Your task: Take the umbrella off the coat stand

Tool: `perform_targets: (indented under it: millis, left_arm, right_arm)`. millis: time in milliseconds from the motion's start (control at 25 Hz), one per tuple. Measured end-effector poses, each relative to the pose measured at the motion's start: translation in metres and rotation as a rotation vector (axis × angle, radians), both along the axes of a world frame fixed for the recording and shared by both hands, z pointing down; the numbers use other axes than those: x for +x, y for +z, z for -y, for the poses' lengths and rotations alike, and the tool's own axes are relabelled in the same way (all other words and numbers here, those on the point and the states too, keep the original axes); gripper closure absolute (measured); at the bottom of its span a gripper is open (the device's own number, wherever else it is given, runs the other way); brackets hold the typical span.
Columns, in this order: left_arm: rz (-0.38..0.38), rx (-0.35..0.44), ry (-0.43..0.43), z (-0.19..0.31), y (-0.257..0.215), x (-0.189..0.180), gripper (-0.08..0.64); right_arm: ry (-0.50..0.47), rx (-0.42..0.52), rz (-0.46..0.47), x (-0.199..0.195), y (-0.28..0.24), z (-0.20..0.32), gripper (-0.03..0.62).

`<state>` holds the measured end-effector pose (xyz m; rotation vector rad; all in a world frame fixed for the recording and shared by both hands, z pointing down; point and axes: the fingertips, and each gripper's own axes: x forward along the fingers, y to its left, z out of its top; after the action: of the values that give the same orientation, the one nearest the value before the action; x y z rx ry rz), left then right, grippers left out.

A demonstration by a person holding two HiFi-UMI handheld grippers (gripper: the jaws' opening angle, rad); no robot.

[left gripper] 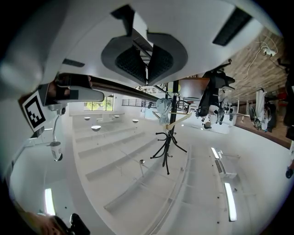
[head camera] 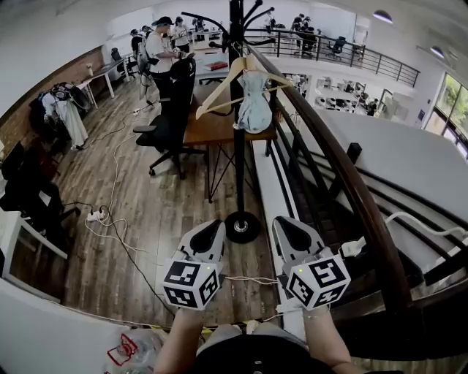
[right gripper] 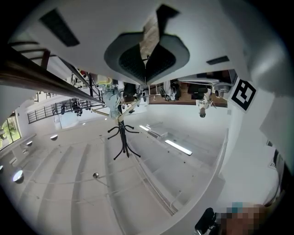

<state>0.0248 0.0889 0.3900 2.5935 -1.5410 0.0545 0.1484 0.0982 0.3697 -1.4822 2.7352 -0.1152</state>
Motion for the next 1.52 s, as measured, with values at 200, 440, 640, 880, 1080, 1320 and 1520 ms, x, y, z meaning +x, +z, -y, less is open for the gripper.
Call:
perform_targets:
  millis: [200,440,640,880,1080,1320,1520]
  left_arm:
    - [-0.009,0.0,-0.002,0.004,0.0,-0.003,0.537]
    - [-0.029,0.01,-0.002,0.011,0.001,0.01,0.537]
    - [-0.037,-0.008,-0.007,0.023,0.012,0.021,0.537]
    - [-0.034,-0.01,-0.008,0.052,0.013,0.023,0.537]
    - [-0.035,-0.014,0.007,0.084,0.015,0.017,0.537]
    - [-0.056,0.028,0.062,0.14,0.001,0.01,0.537]
    - [-0.05,0.059,0.111,0.188,-0.02,-0.014,0.537]
  right_arm:
    - [-0.016,-0.008,0.004,0.003,0.001,0.006,0.563]
    - [-0.075,-0.006,0.037,0.003,0.001,0.018,0.563]
    - [-0.099,-0.034,0.03,0.007,0.014,0.029,0.562]
    - [-0.075,-0.029,0.042,0.023,0.015,0.058,0.562]
    - [-0.058,-0.039,0.059,0.019,0.019,0.092,0.561]
    - [-0.044,-0.013,0.06,0.001,0.012,0.14,0.561]
    - [-0.024,0.025,0.067,-0.029,-0.009,0.19,0.561]
